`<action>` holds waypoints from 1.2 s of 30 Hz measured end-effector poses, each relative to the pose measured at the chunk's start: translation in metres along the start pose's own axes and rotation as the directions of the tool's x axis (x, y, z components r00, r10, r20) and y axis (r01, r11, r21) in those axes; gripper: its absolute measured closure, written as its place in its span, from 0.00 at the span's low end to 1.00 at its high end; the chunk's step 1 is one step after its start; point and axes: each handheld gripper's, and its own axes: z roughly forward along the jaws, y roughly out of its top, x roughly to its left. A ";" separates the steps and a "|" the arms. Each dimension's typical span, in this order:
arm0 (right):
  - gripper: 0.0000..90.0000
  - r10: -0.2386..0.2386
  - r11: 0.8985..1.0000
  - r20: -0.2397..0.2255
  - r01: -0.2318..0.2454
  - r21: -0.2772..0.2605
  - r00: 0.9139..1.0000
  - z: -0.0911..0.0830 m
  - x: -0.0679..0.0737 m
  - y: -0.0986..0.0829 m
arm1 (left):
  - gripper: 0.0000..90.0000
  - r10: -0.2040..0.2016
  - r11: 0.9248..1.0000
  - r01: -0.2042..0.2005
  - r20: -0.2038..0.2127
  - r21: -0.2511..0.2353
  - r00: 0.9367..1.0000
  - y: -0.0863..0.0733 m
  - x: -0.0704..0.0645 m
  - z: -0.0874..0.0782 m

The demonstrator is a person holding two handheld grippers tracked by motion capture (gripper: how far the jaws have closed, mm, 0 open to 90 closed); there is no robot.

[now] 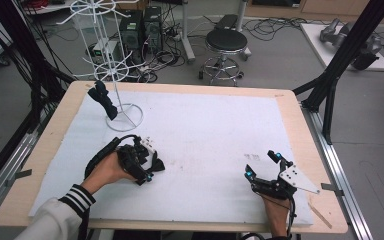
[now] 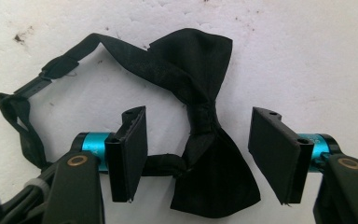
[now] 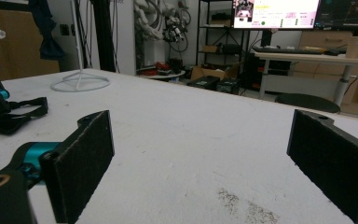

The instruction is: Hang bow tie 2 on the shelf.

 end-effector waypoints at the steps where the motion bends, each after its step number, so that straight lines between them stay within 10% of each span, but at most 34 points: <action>1: 0.07 -0.006 1.000 0.001 0.006 -0.004 1.000 0.000 0.000 0.000 | 0.43 -0.007 1.000 0.007 -0.003 -0.002 1.000 0.001 -0.001 0.001; 23: 0.07 -0.004 1.000 0.000 0.004 0.000 1.000 0.000 0.000 0.000 | 0.82 -0.042 0.999 0.042 0.004 0.031 0.999 0.004 0.005 0.005; 36: 0.07 -0.004 1.000 -0.001 0.004 0.000 1.000 0.000 0.000 0.000 | 0.84 -0.039 0.999 0.039 -0.004 -0.028 0.999 0.001 0.006 -0.003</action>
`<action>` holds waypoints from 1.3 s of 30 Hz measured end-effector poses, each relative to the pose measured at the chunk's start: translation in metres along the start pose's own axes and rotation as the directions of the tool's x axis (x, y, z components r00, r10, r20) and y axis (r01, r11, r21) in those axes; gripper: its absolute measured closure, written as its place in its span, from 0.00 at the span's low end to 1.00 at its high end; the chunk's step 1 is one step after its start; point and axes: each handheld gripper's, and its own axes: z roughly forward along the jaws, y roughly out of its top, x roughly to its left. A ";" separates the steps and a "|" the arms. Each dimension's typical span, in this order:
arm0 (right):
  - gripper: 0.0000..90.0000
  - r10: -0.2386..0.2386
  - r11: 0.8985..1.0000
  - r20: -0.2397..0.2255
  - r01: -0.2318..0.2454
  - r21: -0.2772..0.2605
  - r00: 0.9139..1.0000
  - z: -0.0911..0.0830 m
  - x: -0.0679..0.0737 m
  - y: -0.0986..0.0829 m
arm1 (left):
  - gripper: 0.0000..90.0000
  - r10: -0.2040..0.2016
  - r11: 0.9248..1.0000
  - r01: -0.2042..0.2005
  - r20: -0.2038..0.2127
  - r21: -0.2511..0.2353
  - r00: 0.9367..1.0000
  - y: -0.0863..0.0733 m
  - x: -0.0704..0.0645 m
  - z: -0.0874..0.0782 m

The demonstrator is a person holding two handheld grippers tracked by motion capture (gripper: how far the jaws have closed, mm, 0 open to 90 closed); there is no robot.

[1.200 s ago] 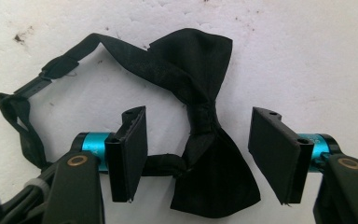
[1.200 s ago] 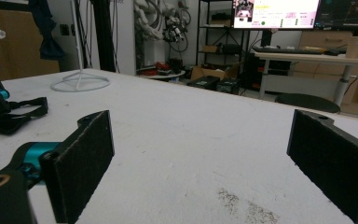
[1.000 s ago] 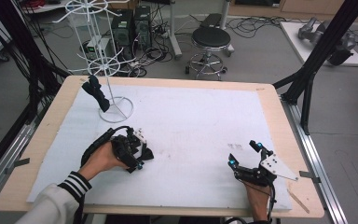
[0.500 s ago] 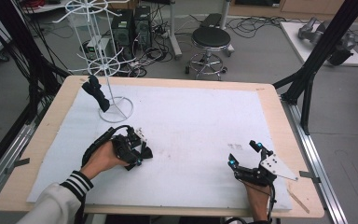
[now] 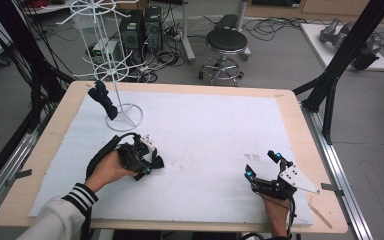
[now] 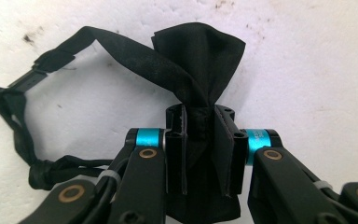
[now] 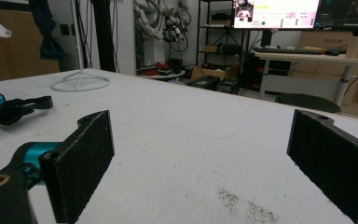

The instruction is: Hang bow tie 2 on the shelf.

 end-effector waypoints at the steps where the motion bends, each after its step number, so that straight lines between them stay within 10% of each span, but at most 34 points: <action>1: 0.07 0.000 1.000 0.001 0.000 0.000 1.000 0.000 0.000 0.000 | 0.84 0.002 1.000 -0.002 -0.002 -0.004 1.000 0.000 0.001 -0.001; 9: 0.07 -0.008 1.000 0.001 0.008 -0.005 1.000 0.000 0.000 0.000 | 0.84 0.013 0.995 -0.015 -0.022 -0.099 1.000 -0.003 0.001 -0.012; 30: 0.07 -0.004 1.000 0.001 0.004 -0.002 1.000 0.000 0.000 0.000 | 0.84 -0.027 0.947 -0.010 -0.110 -0.320 0.994 -0.012 0.004 -0.038; 39: 0.07 -0.005 1.000 0.000 0.005 0.000 1.000 0.000 0.000 0.000 | 0.84 -0.071 0.903 0.020 -0.103 -0.428 0.992 -0.019 0.010 -0.051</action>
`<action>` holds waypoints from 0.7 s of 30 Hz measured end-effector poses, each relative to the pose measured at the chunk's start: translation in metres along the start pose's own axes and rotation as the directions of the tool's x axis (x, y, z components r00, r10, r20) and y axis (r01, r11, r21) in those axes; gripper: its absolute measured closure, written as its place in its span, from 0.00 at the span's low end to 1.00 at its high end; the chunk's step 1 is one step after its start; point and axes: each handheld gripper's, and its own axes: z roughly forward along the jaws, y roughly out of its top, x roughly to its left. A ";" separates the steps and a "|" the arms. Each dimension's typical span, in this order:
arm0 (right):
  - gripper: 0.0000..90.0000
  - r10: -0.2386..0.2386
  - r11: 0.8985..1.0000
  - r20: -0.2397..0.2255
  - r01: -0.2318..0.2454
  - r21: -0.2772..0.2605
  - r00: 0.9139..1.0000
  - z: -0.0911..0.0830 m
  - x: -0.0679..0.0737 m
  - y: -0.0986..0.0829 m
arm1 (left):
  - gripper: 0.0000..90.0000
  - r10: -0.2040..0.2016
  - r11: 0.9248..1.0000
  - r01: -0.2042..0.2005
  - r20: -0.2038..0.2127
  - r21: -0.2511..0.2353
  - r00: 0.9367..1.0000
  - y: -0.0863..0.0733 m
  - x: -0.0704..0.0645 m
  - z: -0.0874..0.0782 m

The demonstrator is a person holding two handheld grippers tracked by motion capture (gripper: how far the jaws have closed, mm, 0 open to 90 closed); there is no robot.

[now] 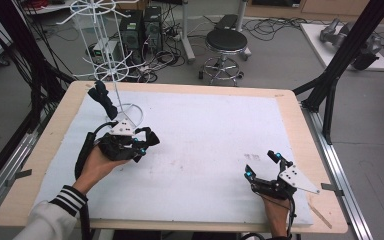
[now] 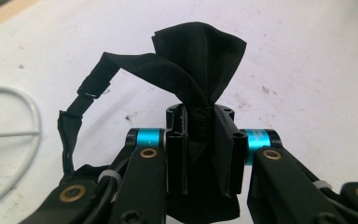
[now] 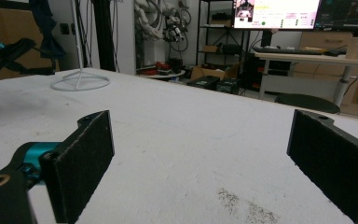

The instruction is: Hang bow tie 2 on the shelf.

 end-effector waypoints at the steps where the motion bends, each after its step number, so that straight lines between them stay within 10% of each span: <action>1: 0.07 0.000 1.000 0.001 0.000 0.000 1.000 0.000 0.000 0.000 | 0.84 -0.005 1.000 0.005 -0.001 -0.011 1.000 0.000 0.001 -0.002; 21: 0.07 -0.005 1.000 0.000 0.005 0.001 1.000 0.000 0.000 0.000 | 0.85 -0.007 0.975 -0.019 -0.117 -0.222 0.993 0.002 0.006 -0.031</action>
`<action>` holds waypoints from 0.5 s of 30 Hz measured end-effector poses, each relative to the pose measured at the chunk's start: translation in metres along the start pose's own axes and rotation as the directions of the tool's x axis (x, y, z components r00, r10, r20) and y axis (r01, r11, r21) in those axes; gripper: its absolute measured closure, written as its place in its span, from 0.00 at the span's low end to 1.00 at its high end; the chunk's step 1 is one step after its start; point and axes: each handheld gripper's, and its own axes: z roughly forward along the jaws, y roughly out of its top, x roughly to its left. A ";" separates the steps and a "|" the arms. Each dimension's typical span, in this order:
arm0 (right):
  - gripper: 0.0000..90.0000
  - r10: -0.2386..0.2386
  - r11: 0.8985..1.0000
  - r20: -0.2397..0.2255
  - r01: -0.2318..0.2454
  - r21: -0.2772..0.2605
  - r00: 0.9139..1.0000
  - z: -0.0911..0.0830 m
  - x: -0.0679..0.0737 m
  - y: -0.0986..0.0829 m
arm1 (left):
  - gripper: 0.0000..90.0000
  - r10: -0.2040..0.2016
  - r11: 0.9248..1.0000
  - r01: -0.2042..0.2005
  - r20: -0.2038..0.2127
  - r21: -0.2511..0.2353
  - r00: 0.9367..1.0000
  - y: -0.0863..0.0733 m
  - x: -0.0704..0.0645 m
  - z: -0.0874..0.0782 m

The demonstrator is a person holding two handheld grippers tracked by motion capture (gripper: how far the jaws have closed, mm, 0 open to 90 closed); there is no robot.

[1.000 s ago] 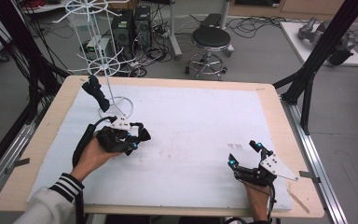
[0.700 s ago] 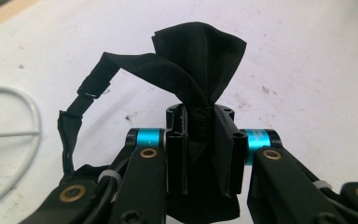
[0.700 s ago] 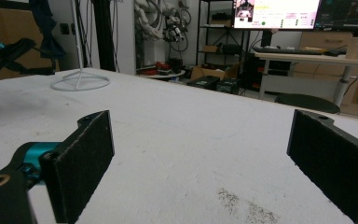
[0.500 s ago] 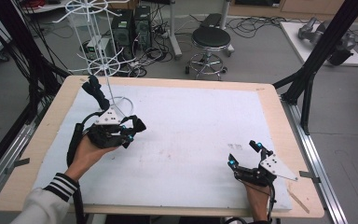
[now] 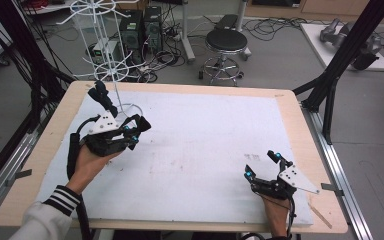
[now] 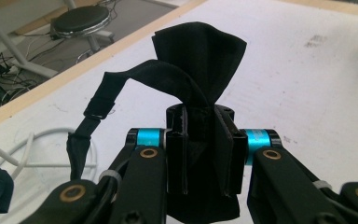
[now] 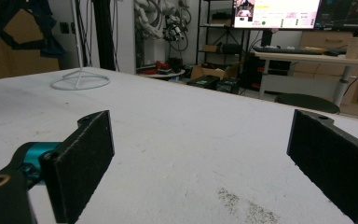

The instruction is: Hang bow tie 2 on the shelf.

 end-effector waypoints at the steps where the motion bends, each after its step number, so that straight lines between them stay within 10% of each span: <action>1: 0.07 0.001 1.000 0.000 -0.001 0.000 1.000 0.000 0.000 0.000 | 0.84 -0.001 1.000 0.001 0.000 -0.006 1.000 0.001 0.001 -0.002; 15: 0.07 0.000 1.000 0.001 0.000 0.001 1.000 0.000 0.000 0.000 | 0.85 -0.019 0.997 0.014 -0.062 -0.079 0.998 0.012 0.012 -0.023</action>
